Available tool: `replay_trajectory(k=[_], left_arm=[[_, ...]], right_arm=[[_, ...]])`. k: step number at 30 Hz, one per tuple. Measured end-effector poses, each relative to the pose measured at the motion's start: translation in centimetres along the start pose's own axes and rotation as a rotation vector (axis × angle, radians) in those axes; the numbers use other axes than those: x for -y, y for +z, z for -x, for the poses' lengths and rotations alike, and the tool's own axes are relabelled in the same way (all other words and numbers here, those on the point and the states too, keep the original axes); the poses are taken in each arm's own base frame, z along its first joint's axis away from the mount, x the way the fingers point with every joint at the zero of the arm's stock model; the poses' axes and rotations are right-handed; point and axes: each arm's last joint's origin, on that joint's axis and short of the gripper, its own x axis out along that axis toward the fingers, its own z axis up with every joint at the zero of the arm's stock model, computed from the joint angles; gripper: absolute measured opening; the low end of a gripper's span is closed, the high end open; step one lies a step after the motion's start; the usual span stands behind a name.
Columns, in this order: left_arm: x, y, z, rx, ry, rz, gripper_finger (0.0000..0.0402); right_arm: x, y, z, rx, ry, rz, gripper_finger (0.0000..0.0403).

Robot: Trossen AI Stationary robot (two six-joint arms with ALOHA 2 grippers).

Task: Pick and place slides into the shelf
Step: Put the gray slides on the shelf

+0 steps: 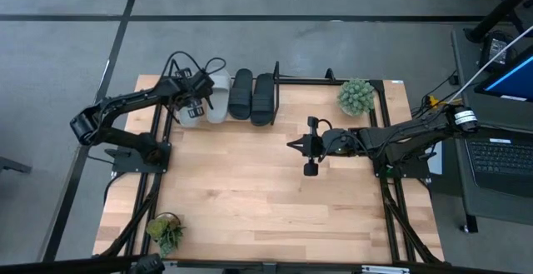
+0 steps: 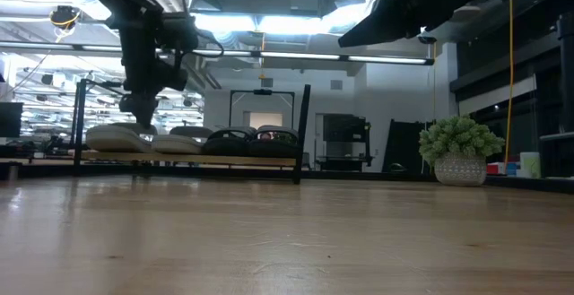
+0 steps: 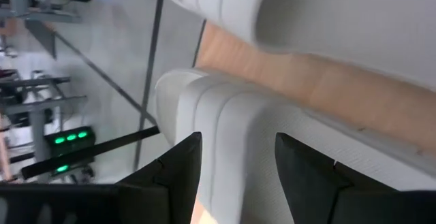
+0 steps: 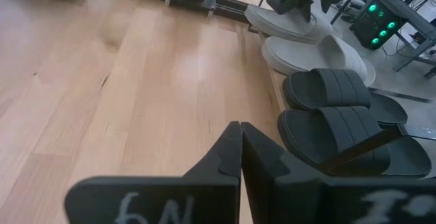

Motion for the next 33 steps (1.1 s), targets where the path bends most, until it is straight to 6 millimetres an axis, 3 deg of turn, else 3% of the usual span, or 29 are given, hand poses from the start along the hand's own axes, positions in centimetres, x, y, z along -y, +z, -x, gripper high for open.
replay_trajectory(k=[21,26,33], left_arm=[[-1.0,-0.7,-0.8,-0.027,-0.021,0.007,0.0172],[-0.8,-0.6,-1.1,-0.033,-0.03,-0.046,0.0126],[-0.4,-0.2,-1.8,-0.061,-0.043,-0.081,0.0018]], right_arm=[[0.0,0.0,0.0,0.0,0.0,0.002,0.0007],[0.0,0.0,0.0,0.0,0.0,0.002,0.0007],[0.0,0.0,0.0,-0.001,0.001,0.005,0.0007]])
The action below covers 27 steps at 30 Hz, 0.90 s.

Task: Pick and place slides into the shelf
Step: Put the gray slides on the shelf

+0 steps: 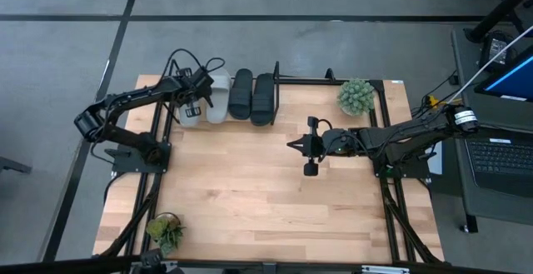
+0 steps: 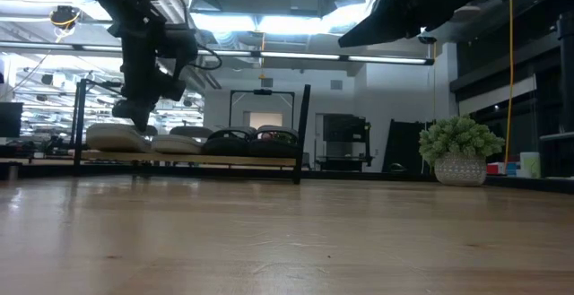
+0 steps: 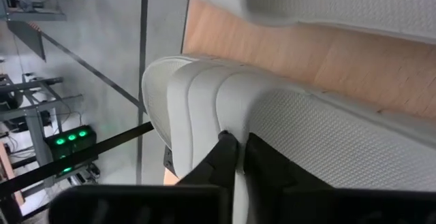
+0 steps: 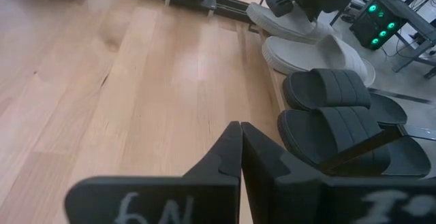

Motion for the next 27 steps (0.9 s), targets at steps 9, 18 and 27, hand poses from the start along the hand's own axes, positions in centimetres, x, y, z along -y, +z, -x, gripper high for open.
replay_trajectory(k=[9,18,27], left_arm=[[0.7,0.6,0.5,0.01,0.03,-0.041,0.0005],[0.5,1.1,0.6,0.047,0.068,-0.042,0.0002],[0.5,1.1,0.9,0.061,0.07,-0.065,0.0001]], right_arm=[[0.0,0.0,0.0,-0.003,0.001,0.026,0.0007],[0.0,-0.1,0.0,-0.013,0.003,0.028,0.0007],[0.0,-0.2,0.0,-0.016,0.003,0.03,0.0007]])
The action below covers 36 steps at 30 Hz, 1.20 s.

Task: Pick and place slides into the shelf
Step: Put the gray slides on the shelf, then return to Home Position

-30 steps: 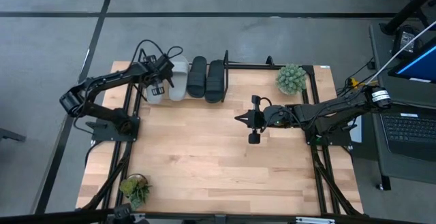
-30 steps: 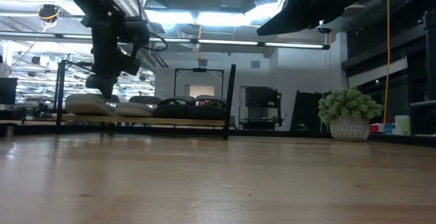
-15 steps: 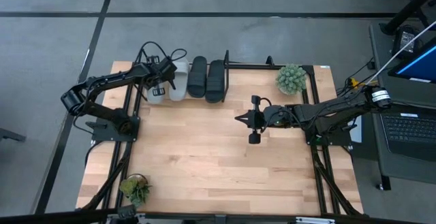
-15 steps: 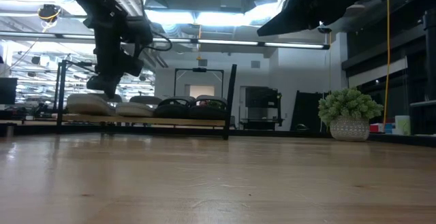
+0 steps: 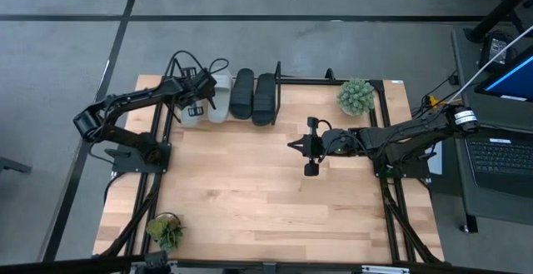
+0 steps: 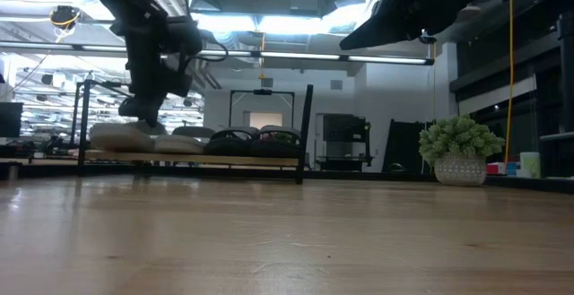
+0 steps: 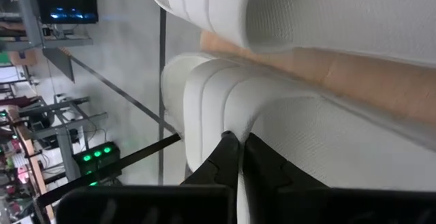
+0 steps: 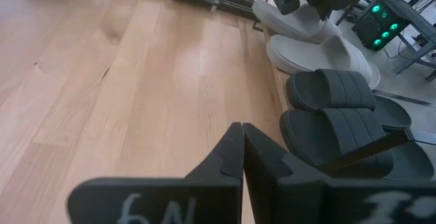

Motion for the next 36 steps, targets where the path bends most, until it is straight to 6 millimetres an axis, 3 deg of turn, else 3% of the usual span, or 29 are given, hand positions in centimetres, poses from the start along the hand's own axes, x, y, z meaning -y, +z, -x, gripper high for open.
replay_trajectory(k=[11,28,36], left_arm=[[-0.27,-0.12,0.52,0.027,0.013,-0.007,0.0004],[-0.24,-0.15,0.38,0.066,-0.05,0.005,0.01],[0.24,0.23,1.07,0.012,0.061,-0.042,0.013]], right_arm=[[0.0,0.0,0.0,0.0,0.0,-0.002,0.0007],[0.0,0.0,0.0,0.0,0.0,-0.026,0.0007],[0.0,-0.01,0.0,0.0,0.0,-0.026,0.0007]])
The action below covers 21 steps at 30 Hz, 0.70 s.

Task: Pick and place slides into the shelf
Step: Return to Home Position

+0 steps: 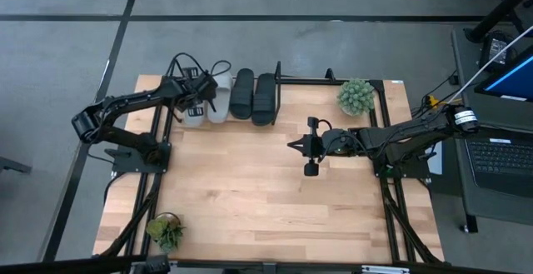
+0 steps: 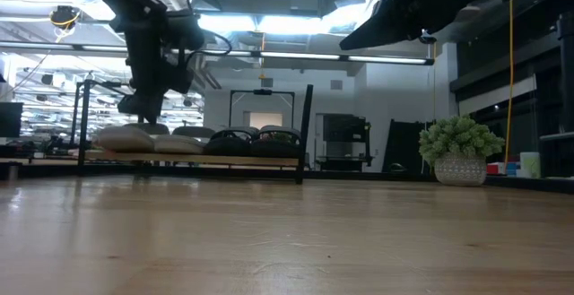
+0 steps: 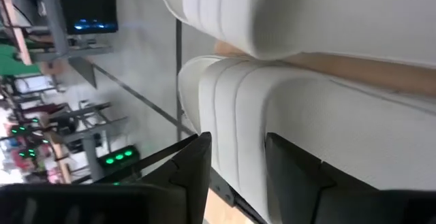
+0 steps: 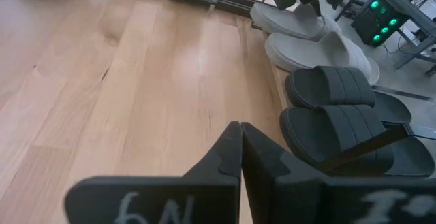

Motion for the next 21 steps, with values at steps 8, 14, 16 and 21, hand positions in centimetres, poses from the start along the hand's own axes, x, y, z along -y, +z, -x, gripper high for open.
replay_trajectory(k=[8,14,16,21], left_arm=[[0.8,0.6,1.4,0.023,0.043,-0.054,0.0131],[-0.5,0.4,3.9,0.076,0.089,-0.021,0.0131],[-1.1,0.4,5.1,0.119,0.094,0.016,0.0129],[-2.5,0.1,8.6,0.311,0.07,0.143,0.0091]], right_arm=[[0.0,0.0,0.0,0.0,0.0,0.0,0.0007],[0.0,0.0,0.0,0.003,0.0,-0.001,0.0007],[0.0,0.1,0.0,0.006,-0.001,-0.001,0.0007],[0.6,0.5,-0.1,0.028,-0.022,-0.01,0.0007]])
